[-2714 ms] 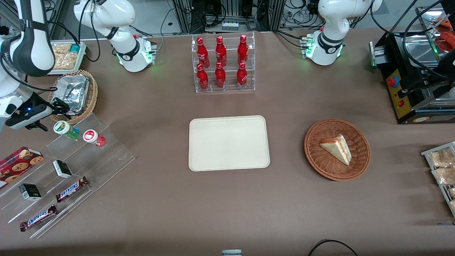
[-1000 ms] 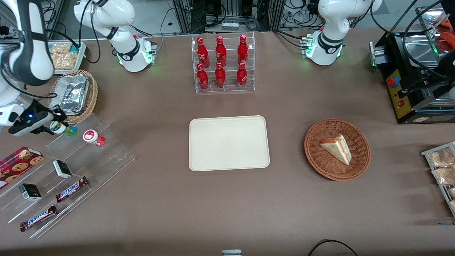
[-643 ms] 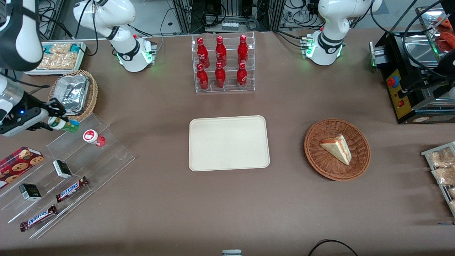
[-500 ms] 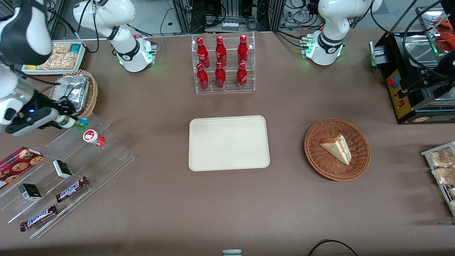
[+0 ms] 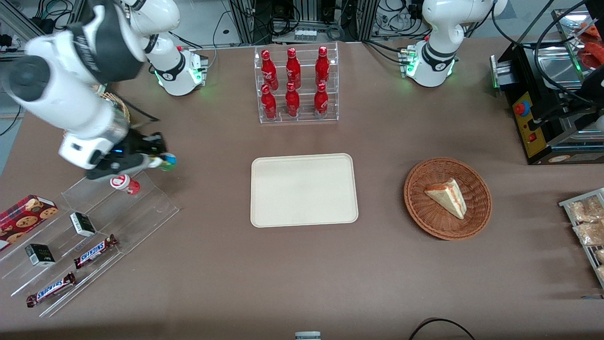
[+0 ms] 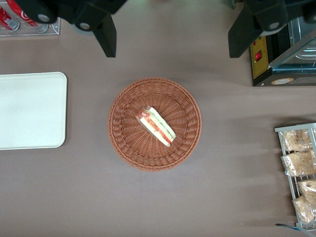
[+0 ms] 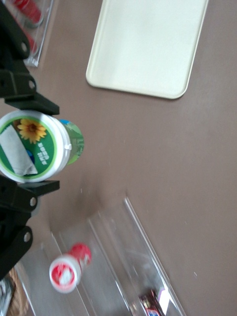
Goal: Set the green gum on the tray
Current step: 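Lift the gum bottle and carry it over the cream tray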
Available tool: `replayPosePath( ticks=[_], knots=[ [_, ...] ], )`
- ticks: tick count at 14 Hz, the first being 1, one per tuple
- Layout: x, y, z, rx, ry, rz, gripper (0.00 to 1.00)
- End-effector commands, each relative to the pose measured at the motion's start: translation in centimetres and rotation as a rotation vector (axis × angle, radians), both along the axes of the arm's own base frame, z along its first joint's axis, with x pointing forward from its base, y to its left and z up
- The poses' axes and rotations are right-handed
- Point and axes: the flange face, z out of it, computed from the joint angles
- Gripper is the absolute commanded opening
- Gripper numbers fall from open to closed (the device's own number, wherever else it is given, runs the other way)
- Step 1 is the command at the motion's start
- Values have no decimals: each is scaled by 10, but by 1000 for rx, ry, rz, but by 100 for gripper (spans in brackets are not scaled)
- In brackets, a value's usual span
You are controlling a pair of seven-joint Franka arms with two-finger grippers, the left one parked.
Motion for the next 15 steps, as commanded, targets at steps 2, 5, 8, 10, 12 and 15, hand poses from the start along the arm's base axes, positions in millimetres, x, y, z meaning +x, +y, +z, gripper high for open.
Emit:
replayPosePath(
  ticks=[2, 5, 8, 10, 12, 15],
  knots=[
    [15, 81, -28, -13, 32, -121, 0],
    [12, 155, -72, -38, -10, -212, 0],
    [10, 231, -121, -101, -50, -301, 0],
    [6, 275, -157, -99, -100, -345, 0],
    [-3, 301, -188, -82, -117, -376, 0],
    [-25, 338, -221, -80, -159, -389, 0]
  ],
)
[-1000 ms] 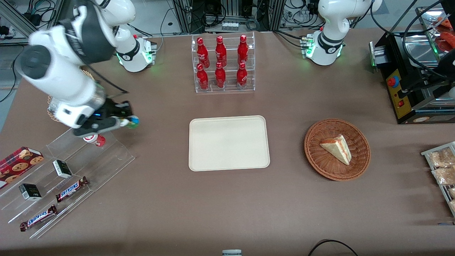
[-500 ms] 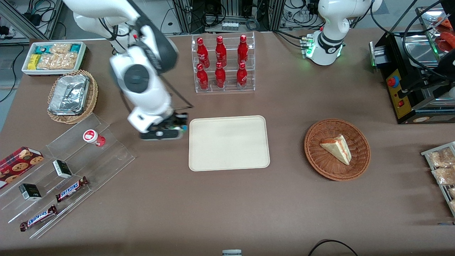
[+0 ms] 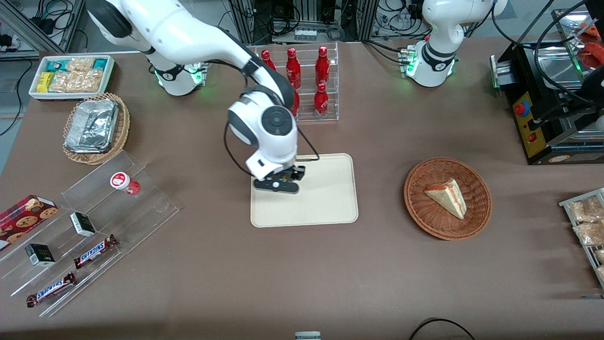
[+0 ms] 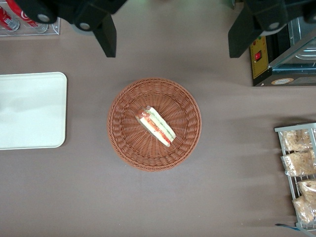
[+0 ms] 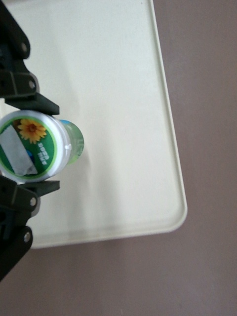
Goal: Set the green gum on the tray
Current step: 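Lower the gum bottle onto the tray and open the right gripper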
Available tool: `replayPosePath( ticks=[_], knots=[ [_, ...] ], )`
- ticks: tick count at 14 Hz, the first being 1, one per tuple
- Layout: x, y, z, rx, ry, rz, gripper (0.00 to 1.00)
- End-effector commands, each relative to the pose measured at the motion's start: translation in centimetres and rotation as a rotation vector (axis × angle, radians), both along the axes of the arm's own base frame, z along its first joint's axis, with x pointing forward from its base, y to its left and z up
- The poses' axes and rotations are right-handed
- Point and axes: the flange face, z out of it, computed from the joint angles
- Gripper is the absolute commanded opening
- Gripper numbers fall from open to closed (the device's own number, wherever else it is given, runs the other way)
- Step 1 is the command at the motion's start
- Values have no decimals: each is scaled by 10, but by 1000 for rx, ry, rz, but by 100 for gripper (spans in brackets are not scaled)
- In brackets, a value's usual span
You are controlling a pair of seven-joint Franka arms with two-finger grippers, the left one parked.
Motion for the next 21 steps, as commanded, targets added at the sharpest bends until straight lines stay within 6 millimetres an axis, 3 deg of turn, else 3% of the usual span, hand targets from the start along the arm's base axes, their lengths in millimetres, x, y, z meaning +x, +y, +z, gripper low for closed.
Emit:
replayPosePath(
  ticks=[1, 7, 10, 11, 12, 13, 14, 15, 17, 18, 21],
  knots=[
    [0, 23, -18, -34, -62, -17, 0],
    [-17, 46, -58, -18, -83, -14, 0],
    [-18, 46, -65, -26, -89, -11, 0],
    [-18, 46, -66, -27, -88, -11, 17],
    [-18, 46, -65, -26, -88, -12, 90],
    [-14, 43, -63, -24, -90, -15, 100],
    [-13, 42, -60, -22, -91, -15, 100],
    [-12, 41, -55, -21, -89, -21, 100],
    [-7, 38, -26, -3, -112, -26, 100],
    [0, 26, -12, -5, -115, -54, 100],
    [-4, 1, 58, -61, -99, -80, 100]
  ],
)
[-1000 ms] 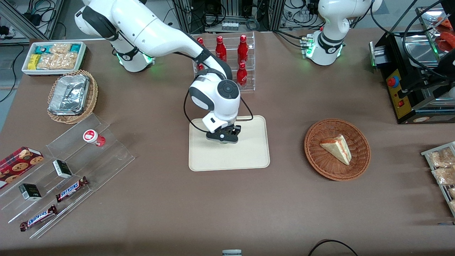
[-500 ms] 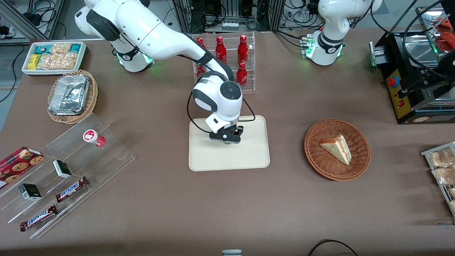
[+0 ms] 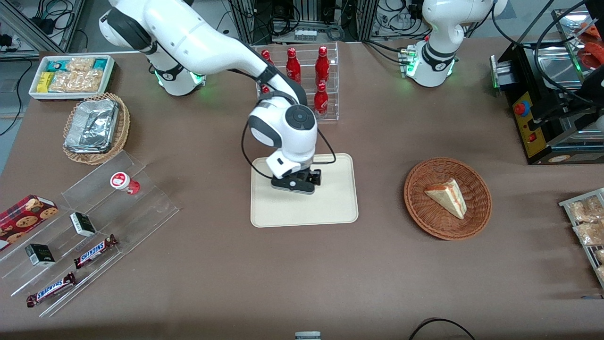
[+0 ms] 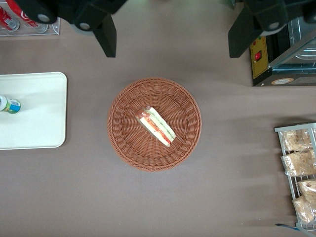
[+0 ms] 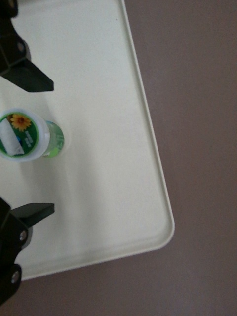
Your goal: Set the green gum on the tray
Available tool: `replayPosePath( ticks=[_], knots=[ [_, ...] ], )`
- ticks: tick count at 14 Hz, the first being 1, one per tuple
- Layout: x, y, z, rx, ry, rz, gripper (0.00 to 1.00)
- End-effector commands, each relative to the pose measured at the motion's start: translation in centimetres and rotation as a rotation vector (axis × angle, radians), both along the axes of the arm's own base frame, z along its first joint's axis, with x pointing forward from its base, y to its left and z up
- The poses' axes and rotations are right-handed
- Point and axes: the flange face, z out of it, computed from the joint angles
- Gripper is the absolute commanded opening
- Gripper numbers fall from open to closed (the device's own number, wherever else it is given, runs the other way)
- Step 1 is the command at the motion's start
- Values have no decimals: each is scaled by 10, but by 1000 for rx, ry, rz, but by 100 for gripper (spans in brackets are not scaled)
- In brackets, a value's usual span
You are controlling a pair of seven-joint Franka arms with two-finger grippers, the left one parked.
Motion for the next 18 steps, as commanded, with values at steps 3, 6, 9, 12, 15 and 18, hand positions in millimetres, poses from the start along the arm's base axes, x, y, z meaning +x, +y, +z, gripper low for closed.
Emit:
replayPosePath(
  ticks=[3, 6, 9, 12, 15, 18],
  knots=[
    [3, -75, 127, 31, 9, -25, 100],
    [1, -142, 184, 64, 107, 36, 100],
    [1, -206, 224, 74, 179, 39, 100],
    [5, -282, 260, 52, 211, 77, 100],
    [4, -350, 286, 57, 229, 61, 100],
    [5, -400, 299, 84, 238, 80, 100]
  ],
)
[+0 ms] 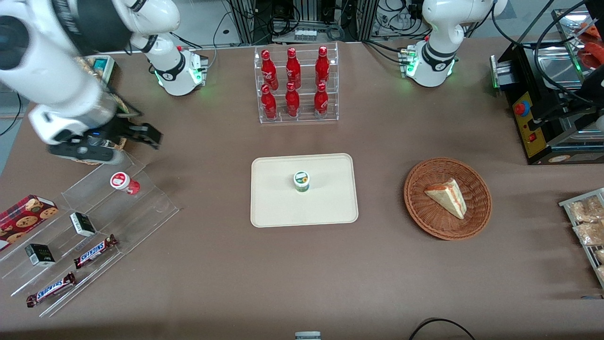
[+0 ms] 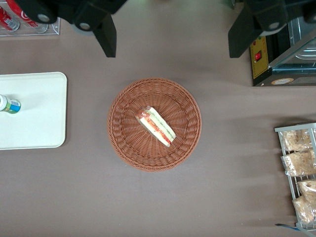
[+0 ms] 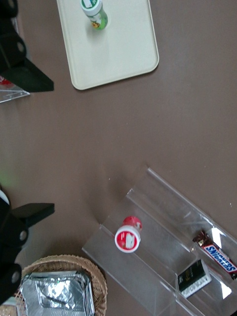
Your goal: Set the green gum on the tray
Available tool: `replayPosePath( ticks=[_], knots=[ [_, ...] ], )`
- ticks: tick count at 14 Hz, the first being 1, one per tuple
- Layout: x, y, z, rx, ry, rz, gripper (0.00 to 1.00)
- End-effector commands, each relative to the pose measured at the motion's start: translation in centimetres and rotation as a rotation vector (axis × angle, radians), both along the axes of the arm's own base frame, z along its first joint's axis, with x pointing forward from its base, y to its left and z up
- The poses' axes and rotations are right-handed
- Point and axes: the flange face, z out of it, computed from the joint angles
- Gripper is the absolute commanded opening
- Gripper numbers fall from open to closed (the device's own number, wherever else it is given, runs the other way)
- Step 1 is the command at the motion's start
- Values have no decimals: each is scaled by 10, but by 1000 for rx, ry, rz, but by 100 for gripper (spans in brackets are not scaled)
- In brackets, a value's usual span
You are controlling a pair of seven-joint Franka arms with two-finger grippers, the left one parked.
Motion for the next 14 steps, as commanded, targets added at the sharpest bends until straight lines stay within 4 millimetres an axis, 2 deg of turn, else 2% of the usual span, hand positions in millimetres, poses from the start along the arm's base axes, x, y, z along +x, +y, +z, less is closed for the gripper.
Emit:
replayPosePath(
  ticks=[1, 4, 8, 14],
  knots=[
    [-8, -37, 8, 39, 14, 12, 100],
    [-6, -82, 16, 57, 3, 20, 100],
    [-4, -130, 17, 70, -3, 40, 100],
    [0, -138, 12, 57, -4, 49, 100]
  ],
)
